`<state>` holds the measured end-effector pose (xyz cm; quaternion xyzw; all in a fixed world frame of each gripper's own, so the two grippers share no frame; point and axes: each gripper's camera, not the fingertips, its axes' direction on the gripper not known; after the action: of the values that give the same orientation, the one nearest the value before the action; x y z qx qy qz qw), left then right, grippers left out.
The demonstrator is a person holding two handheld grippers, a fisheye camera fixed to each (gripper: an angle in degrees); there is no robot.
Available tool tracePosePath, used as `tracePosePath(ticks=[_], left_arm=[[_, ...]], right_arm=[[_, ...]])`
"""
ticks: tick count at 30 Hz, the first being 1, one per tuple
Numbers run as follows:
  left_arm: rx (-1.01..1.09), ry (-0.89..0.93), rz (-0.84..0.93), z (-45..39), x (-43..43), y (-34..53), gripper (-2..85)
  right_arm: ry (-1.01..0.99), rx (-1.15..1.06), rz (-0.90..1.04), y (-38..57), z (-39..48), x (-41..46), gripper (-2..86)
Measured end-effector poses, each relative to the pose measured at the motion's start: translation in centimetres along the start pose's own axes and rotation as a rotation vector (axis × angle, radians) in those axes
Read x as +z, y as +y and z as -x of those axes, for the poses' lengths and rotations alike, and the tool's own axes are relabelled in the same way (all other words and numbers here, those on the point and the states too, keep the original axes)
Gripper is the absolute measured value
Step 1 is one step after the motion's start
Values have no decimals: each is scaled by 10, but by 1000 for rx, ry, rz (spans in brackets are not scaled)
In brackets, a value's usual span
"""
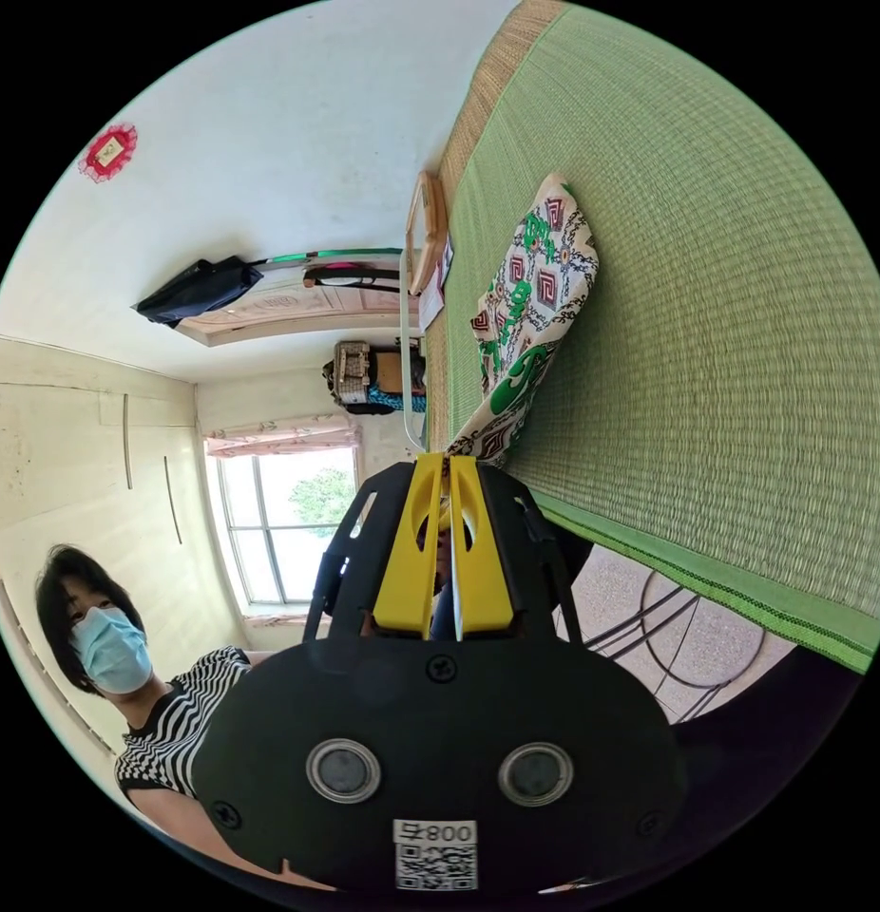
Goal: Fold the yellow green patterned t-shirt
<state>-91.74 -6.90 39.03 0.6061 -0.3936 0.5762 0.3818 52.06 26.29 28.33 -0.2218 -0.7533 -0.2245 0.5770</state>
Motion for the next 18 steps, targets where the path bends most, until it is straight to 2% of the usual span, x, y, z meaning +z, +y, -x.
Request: tracePosePath(ticks=[9,18], left_arm=[[12,-28,19,-9,4,32,80],[140,-224,50,-24,20,77,86]], right_arm=[[2,11,-3,-1,-5,2,8],[7,31,-9,1,-12,3,8]])
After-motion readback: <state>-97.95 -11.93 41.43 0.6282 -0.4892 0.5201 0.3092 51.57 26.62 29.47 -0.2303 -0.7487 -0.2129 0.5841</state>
